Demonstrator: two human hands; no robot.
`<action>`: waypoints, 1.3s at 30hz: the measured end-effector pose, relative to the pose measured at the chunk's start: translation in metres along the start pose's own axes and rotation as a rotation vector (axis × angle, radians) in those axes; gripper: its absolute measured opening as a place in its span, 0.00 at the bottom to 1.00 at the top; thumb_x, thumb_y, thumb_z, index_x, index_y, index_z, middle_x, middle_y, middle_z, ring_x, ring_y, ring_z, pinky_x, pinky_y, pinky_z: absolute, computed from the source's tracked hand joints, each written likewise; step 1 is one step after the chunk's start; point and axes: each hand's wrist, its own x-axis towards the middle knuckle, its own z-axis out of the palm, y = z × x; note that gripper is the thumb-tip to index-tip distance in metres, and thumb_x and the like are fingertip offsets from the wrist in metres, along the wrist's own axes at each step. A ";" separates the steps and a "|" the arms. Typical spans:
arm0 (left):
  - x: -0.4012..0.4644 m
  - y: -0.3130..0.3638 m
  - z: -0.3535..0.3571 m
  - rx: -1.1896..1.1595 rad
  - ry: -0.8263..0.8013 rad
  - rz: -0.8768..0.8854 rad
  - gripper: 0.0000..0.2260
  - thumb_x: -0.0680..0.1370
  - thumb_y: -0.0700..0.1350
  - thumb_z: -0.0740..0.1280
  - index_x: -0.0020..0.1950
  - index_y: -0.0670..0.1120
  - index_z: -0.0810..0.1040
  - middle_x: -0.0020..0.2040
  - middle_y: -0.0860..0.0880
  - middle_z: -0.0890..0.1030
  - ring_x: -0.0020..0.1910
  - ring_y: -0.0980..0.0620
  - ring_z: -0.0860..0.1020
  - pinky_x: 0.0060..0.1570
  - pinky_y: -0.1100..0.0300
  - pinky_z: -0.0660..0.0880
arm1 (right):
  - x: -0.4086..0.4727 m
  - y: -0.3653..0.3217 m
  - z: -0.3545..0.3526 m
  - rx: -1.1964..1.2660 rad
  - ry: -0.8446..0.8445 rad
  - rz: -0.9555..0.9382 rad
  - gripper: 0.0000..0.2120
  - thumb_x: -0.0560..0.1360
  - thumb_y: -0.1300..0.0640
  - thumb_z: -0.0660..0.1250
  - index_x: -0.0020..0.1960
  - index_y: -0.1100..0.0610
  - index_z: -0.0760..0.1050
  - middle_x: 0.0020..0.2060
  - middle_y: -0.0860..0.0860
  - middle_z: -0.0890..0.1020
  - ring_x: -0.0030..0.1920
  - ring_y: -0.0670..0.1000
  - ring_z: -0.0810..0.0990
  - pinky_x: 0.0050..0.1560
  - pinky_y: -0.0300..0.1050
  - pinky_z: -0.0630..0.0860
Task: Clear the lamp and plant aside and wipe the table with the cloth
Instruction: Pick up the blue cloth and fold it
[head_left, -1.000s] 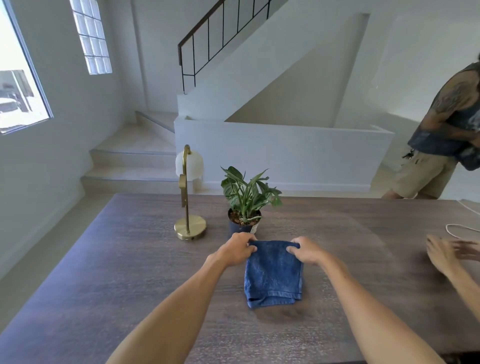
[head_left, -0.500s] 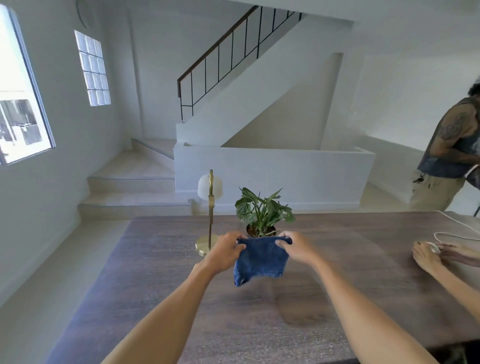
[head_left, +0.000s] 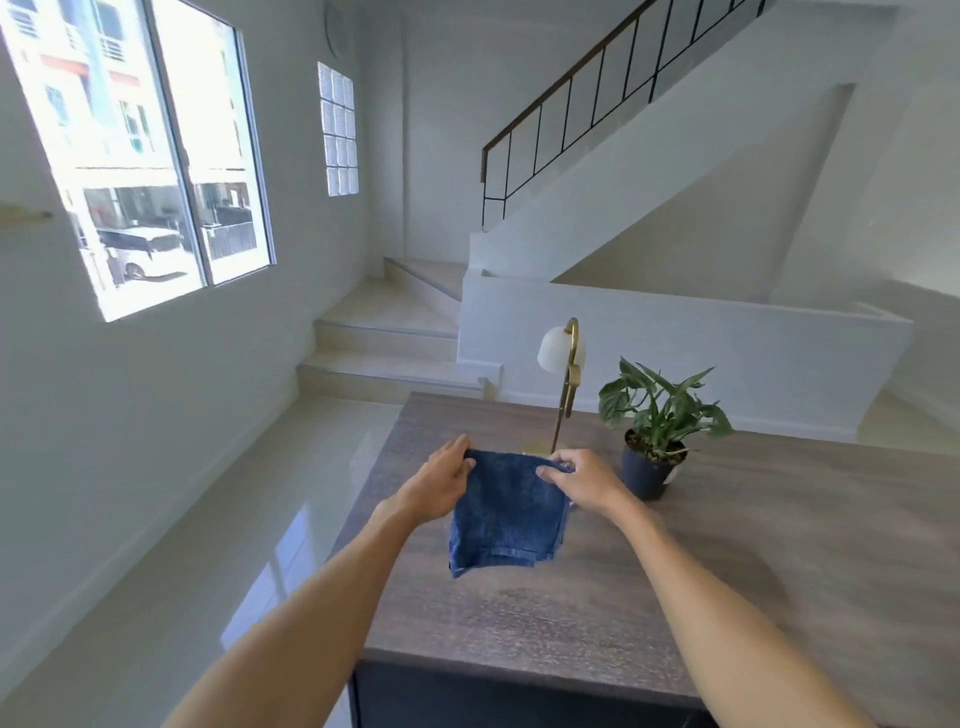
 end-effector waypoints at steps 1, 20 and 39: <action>-0.008 -0.008 -0.010 -0.003 0.007 -0.037 0.07 0.84 0.45 0.54 0.51 0.44 0.68 0.49 0.45 0.75 0.47 0.44 0.76 0.48 0.40 0.78 | 0.002 -0.009 0.011 0.025 -0.043 0.001 0.08 0.80 0.51 0.68 0.53 0.56 0.81 0.47 0.52 0.85 0.46 0.51 0.85 0.37 0.46 0.83; -0.059 -0.150 -0.062 0.059 -0.122 -0.561 0.10 0.82 0.39 0.59 0.61 0.42 0.74 0.55 0.44 0.72 0.44 0.47 0.78 0.26 0.58 0.79 | 0.069 -0.041 0.168 0.038 -0.730 0.215 0.15 0.80 0.59 0.68 0.66 0.63 0.76 0.60 0.60 0.81 0.50 0.59 0.86 0.50 0.55 0.84; -0.014 -0.204 -0.039 0.282 -0.086 -0.487 0.07 0.77 0.44 0.70 0.55 0.47 0.79 0.54 0.43 0.80 0.49 0.48 0.76 0.47 0.57 0.70 | 0.130 -0.017 0.186 -0.311 -0.691 -0.022 0.04 0.75 0.53 0.74 0.48 0.50 0.81 0.48 0.51 0.86 0.40 0.47 0.84 0.43 0.43 0.80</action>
